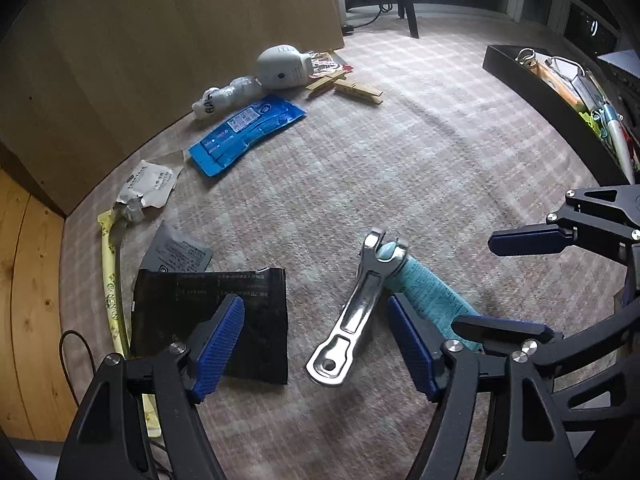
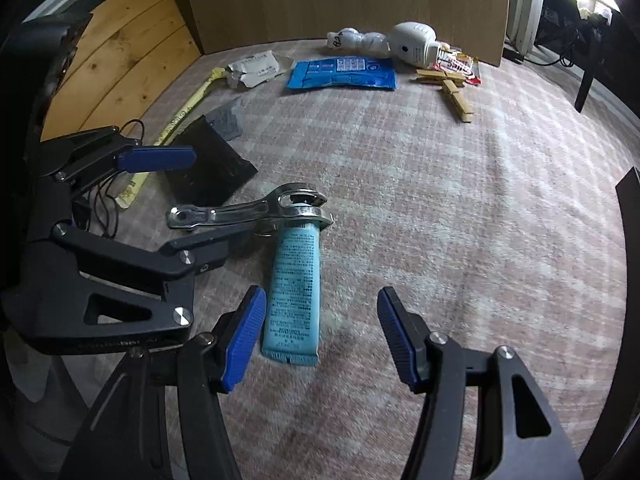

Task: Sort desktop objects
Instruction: 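Grasp the metal clip with the left tool while the right tool grasps the blue tube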

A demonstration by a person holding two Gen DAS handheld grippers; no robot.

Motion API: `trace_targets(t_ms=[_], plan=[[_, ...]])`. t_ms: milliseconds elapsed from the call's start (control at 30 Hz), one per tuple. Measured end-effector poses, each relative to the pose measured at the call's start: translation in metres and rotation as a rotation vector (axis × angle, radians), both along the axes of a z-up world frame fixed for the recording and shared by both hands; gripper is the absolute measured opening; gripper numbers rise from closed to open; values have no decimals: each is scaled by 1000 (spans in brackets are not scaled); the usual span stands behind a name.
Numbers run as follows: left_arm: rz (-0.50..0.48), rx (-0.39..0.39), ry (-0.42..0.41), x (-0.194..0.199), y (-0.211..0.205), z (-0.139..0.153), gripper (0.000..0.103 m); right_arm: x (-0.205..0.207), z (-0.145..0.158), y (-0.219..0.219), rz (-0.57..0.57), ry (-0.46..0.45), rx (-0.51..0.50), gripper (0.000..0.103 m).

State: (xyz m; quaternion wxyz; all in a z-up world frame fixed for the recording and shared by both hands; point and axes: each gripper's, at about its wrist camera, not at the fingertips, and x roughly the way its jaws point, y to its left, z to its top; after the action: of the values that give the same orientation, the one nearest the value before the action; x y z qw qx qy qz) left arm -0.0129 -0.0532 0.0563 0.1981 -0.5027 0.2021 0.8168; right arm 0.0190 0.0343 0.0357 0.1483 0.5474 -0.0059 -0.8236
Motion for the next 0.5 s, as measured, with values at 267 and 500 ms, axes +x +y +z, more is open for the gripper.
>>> trace_targets(t_ms=[267, 500], plan=[[2, 22, -32, -4, -2, -15, 49, -7, -7, -8, -7, 0, 33, 57], [4, 31, -43, -7, -7, -20, 48, -17, -15, -14, 1, -6, 30, 57]])
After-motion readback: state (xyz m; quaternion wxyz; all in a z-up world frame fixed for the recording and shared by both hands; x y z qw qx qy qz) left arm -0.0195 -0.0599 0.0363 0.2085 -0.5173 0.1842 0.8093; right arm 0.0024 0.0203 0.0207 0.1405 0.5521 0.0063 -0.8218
